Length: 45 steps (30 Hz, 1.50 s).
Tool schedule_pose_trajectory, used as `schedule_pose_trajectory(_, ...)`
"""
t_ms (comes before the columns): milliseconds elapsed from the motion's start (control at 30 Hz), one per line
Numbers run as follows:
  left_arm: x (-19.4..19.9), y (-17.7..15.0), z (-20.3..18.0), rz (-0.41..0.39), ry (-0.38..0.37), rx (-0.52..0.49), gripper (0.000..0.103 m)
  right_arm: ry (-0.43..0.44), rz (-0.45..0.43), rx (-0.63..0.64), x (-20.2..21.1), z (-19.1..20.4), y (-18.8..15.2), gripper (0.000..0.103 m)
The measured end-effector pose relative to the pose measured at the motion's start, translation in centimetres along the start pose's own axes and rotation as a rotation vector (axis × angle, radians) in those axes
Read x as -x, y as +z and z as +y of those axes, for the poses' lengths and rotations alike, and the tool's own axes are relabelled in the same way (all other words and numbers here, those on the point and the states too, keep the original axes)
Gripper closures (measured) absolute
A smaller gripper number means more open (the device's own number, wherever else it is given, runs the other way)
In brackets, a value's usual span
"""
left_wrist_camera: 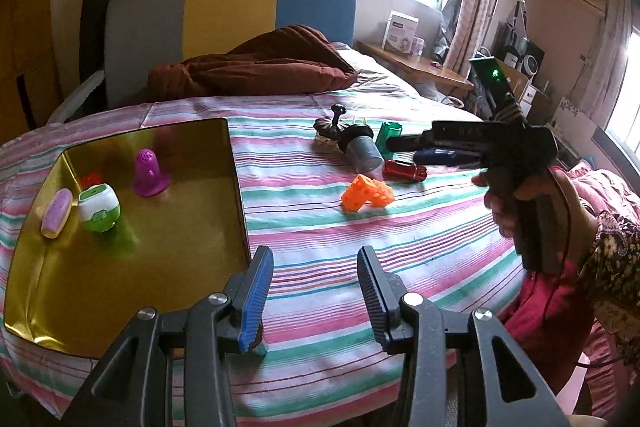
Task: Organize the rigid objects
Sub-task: 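Move the right gripper from the tray to the red cylinder, then grasp the red cylinder with the right gripper, then grasp the orange block with the left gripper while the right gripper holds the red cylinder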
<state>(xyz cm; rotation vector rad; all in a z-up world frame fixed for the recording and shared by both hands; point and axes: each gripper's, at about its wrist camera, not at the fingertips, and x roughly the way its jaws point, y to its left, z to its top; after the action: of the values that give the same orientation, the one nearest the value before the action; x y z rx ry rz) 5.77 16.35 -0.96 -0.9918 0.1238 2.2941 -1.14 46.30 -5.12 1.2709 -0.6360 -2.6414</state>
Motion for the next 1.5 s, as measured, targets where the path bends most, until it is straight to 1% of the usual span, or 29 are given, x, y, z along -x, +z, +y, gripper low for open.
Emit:
schedule_pose_trajectory(67,-0.1,-0.1,-0.1,0.005,-0.002,0.0,0.059,-0.148,-0.048,0.005,0.6,-0.8,0.3,0.025)
schedule_pose_trajectory(100,-0.2,-0.1,-0.2,0.009,-0.003,0.001,0.059,-0.227,-0.05,0.014,0.6,-1.2,0.4,0.025)
schedule_pose_trajectory(167,-0.6,-0.1,-0.2,0.018,-0.005,0.002,0.059,-0.332,-0.028,0.037,-0.1,-1.7,0.4,0.025)
schedule_pose_trajectory(200,-0.7,-0.2,-0.4,0.023,-0.007,0.001,0.059,-0.364,-0.003,0.052,-0.7,-1.9,0.4,0.025)
schedule_pose_trajectory(333,-1.1,-0.2,-1.2,0.033,-0.019,-0.02,0.059,-0.406,0.04,0.131,-2.4,-1.4,0.4,0.025)
schedule_pose_trajectory(400,-1.2,-0.2,-1.6,0.034,-0.023,-0.034,0.059,-0.417,0.064,0.156,-2.9,-1.7,0.4,0.026)
schedule_pose_trajectory(467,-1.4,-0.1,-2.0,0.034,-0.021,-0.042,0.059,-0.413,0.084,0.167,-3.1,-2.1,0.3,0.033)
schedule_pose_trajectory(500,-1.5,-0.1,-2.0,0.035,-0.022,-0.042,0.059,-0.415,0.098,0.173,-3.5,-2.2,0.2,0.042)
schedule_pose_trajectory(533,-1.6,0.0,-2.1,0.035,-0.021,-0.038,0.059,-0.42,0.114,0.171,-4.0,-2.5,0.1,0.049)
schedule_pose_trajectory(567,-1.7,0.0,-2.0,0.032,-0.02,-0.032,0.059,-0.417,0.13,0.166,-4.3,-2.6,-0.1,0.053)
schedule_pose_trajectory(633,-1.9,0.2,-2.1,0.033,-0.023,-0.029,0.059,-0.399,0.153,0.149,-4.6,-3.1,-0.2,0.069)
schedule_pose_trajectory(700,-2.2,0.4,-2.2,0.039,-0.024,-0.03,0.059,-0.385,0.162,0.147,-4.6,-2.9,-0.3,0.072)
schedule_pose_trajectory(867,-3.0,1.1,-2.7,0.046,-0.03,-0.03,0.059,-0.347,0.182,0.128,-4.5,-2.7,-0.5,0.073)
schedule_pose_trajectory(900,-3.0,1.2,-2.7,0.047,-0.03,-0.028,0.059,-0.338,0.174,0.117,-4.4,-2.8,-0.3,0.069)
schedule_pose_trajectory(933,-3.1,1.3,-2.8,0.047,-0.032,-0.026,0.059,-0.334,0.155,0.109,-4.2,-2.7,-0.1,0.055)
schedule_pose_trajectory(1000,-3.4,1.4,-2.9,0.048,-0.033,-0.029,0.059,-0.362,0.089,0.123,-3.6,-2.3,0.3,0.042)
schedule_pose_trajectory(1067,-3.6,1.5,-3.1,0.055,-0.034,-0.04,0.059,-0.373,0.052,0.146,-3.7,-2.1,0.4,0.042)
schedule_pose_trajectory(1100,-3.8,1.5,-3.2,0.059,-0.033,-0.044,0.059,-0.37,0.058,0.146,-4.0,-2.0,0.5,0.044)
schedule_pose_trajectory(1167,-4.2,1.4,-3.4,0.07,-0.032,-0.051,0.059,-0.372,0.103,0.138,-5.2,-2.3,0.5,0.054)
schedule_pose_trajectory(1200,-4.5,1.4,-3.5,0.078,-0.031,-0.055,0.059,-0.378,0.124,0.138,-5.8,-2.4,0.4,0.063)
schedule_pose_trajectory(1267,-4.9,1.4,-3.7,0.091,-0.027,-0.057,0.059,-0.396,0.115,0.157,-5.8,-2.2,0.3,0.073)
schedule_pose_trajectory(1300,-5.1,1.5,-3.7,0.094,-0.026,-0.057,0.059,-0.372,0.129,0.149,-5.7,-2.2,0.4,0.076)
schedule_pose_trajectory(1500,-6.9,2.9,-4.2,0.108,-0.018,-0.064,0.059,-0.334,0.204,0.03,-4.2,-3.5,0.2,0.076)
